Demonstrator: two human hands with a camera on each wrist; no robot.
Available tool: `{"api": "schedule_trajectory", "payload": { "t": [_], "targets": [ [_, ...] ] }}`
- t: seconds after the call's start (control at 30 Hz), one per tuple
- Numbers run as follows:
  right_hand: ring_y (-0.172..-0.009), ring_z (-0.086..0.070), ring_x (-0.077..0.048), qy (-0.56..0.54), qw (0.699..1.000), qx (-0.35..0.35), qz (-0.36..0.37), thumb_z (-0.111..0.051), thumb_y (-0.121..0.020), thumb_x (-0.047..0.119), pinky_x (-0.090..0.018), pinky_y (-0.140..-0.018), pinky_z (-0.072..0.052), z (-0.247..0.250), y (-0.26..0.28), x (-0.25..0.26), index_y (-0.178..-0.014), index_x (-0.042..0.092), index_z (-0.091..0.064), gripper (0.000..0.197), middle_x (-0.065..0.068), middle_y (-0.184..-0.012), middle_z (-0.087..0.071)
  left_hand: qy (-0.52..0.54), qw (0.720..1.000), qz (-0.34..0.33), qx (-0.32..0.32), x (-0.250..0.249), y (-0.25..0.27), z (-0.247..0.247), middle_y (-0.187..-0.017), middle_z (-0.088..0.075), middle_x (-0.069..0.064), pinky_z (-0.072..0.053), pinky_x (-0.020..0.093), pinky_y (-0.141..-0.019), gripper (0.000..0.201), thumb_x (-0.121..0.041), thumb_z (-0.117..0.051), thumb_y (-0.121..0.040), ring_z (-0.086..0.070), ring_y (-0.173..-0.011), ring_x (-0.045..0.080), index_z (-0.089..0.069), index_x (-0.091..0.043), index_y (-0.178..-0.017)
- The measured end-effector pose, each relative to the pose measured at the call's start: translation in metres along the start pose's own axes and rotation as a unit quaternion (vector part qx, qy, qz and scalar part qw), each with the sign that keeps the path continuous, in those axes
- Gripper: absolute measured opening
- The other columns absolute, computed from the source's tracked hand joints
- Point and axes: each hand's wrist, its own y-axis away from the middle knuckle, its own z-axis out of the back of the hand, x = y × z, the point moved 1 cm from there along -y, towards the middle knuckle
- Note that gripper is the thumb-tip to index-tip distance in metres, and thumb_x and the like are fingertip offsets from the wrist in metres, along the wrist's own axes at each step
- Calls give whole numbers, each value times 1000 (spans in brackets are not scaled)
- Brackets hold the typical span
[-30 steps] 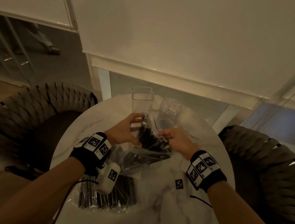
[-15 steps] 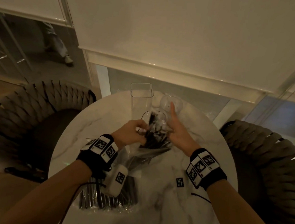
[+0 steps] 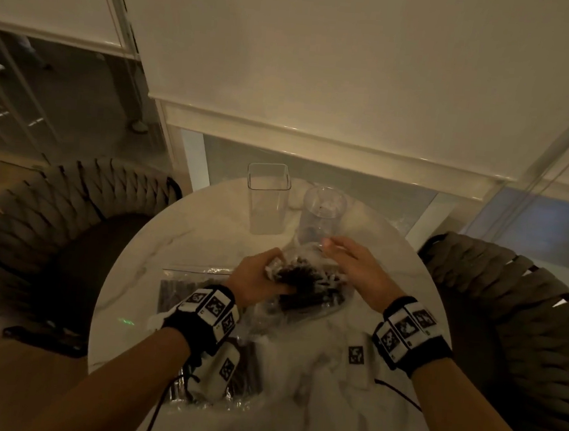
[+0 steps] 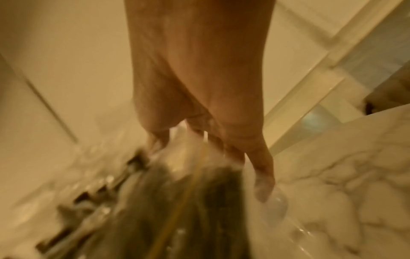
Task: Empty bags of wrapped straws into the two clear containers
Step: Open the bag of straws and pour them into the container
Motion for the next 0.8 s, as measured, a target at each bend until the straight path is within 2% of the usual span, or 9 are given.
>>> {"api": "schedule_trajectory", "payload": {
  "t": [0.13, 0.23, 0.3, 0.4, 0.5, 0.57, 0.67, 0.73, 0.8],
  "targets": [
    [-122, -46, -21, -112, 988, 94, -57, -61, -69, 70, -47, -94, -42, 10, 28, -25, -127, 58, -39, 63, 19, -133, -45, 132, 985, 66, -92, 5, 5, 5, -97, -69, -6, -44, 18, -81, 41, -33, -82, -68, -62, -90, 9, -68, -20, -105],
    [-115, -52, -8, -122, 983, 138, -16, -87, -50, 44, -31, -86, -52, -5, 37, -34, -130, 59, -19, 106, 22, -127, -44, 217, 972, 64, -61, -9, 3, 4, -104, -70, -4, -48, 23, -84, 42, -29, -80, -71, -65, -98, 12, -68, -18, -110],
    [-109, -62, -12, -158, 979, 123, 27, -92, -43, 34, -25, -80, -55, -7, 35, -36, -135, 47, -22, 116, 6, -131, -50, 288, 957, 38, -26, -30, 3, 8, -100, -72, -3, -52, 17, -75, 28, -24, -73, -79, -69, -92, 7, -68, -18, -107],
    [-102, -67, -23, -201, 975, 84, 45, -90, -48, 36, -29, -76, -57, -2, 37, -27, -137, 19, -33, 107, -14, -123, -60, 389, 921, 8, -4, -59, 0, 17, -98, -70, -1, -55, 16, -67, 27, -27, -63, -87, -70, -79, 2, -60, -16, -111],
    [-96, -70, -23, -204, 977, 33, 45, -78, -65, 29, -27, -72, -58, 5, 31, -10, -128, 13, -48, 71, -11, -114, -68, 438, 898, 15, -29, -71, -10, 25, -119, -61, 6, -53, 53, -89, 69, -59, -58, -78, -65, -104, 28, -36, -24, -134],
    [-99, -69, -24, -203, 977, -10, 70, -70, -74, 25, -35, -78, -58, 14, 23, 5, -125, 19, -50, 55, -10, -119, -66, 448, 893, -9, -41, -71, -17, 32, -116, -60, 13, -53, 60, -84, 56, -63, -45, -85, -66, -96, 33, -30, -38, -133],
    [-105, -66, -24, -198, 974, -38, 102, -66, -79, 29, -42, -83, -58, 34, 10, 20, -134, 27, -40, 62, -7, -127, -59, 387, 916, -74, -74, -67, -27, 46, -131, -52, 7, -59, 34, -80, 40, -30, -37, -100, -65, -102, 24, -27, -45, -136],
    [-99, -68, -14, -166, 979, -28, 115, -63, -81, 31, -29, -74, -59, 43, -1, 26, -141, 36, -22, 73, -1, -127, -55, 227, 959, -158, -65, -64, -34, 48, -145, -37, 0, -54, 17, -81, 66, -6, -47, -95, -58, -112, 20, -22, -50, -138],
    [-91, -69, -2, -162, 981, -14, 105, -58, -87, 27, -19, -66, -57, 49, -16, 29, -143, 39, -3, 79, 5, -124, -53, 42, 970, -237, -33, -64, -43, 43, -152, -20, -5, -46, 13, -91, 91, -15, -68, -83, -43, -127, 18, -8, -55, -139]
  ]
}}
